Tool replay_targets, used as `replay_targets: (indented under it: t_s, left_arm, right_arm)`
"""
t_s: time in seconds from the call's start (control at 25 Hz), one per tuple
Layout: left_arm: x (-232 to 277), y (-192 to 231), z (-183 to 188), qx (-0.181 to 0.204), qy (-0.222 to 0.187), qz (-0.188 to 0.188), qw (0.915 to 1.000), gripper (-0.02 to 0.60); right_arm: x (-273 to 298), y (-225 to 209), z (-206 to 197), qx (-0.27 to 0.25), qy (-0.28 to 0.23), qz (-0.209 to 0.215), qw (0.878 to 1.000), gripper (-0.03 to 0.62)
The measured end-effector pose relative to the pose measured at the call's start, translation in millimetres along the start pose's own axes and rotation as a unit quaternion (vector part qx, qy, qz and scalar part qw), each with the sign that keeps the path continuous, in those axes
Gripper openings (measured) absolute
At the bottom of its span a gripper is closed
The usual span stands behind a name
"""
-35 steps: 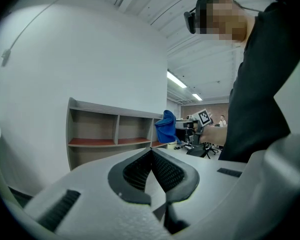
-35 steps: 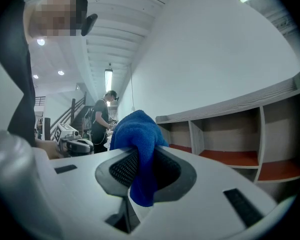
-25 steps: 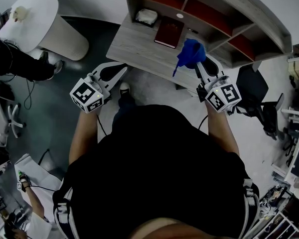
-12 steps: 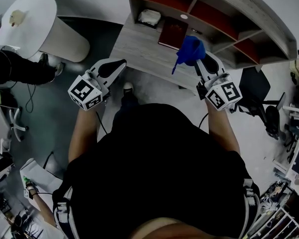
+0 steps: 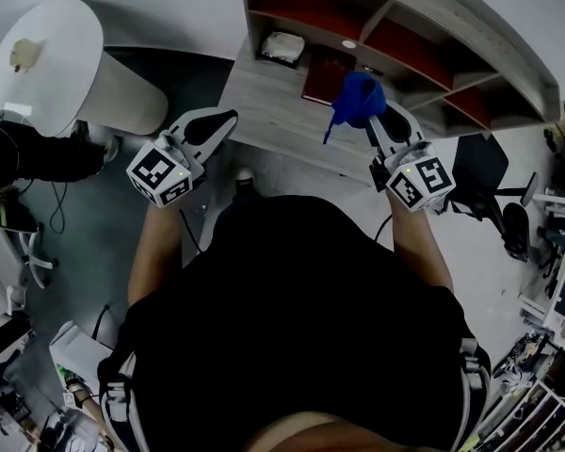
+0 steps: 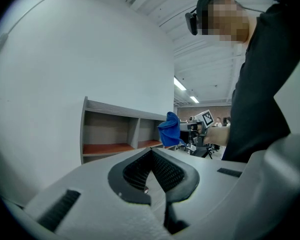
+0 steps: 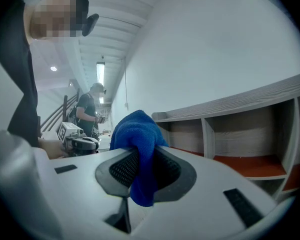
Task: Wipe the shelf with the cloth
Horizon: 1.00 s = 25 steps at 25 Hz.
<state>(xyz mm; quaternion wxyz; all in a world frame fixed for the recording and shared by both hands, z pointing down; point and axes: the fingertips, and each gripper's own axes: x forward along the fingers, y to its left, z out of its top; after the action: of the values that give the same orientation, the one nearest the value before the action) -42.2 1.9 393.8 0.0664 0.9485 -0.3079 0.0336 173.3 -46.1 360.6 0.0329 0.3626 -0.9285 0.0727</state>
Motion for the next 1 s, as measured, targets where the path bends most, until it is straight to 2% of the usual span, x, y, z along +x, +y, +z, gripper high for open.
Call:
replay_targets:
  t_s: [0.44,1.0]
  left_arm:
    - [0.4,64.6,10.7,-0.002,0.001,-0.028,0.9996,0.014]
    - [-11.2,129.1,2.8,-0.006,0.011,-0.062,0.9980,0.014]
  right_arm:
    - [56.9,-3.6,14.2,0.002,-0.001,-0.027,1.000,0.071]
    - [111.4,-1.1,20.3,0.004,-0.007,-0.073,0.997,0.071]
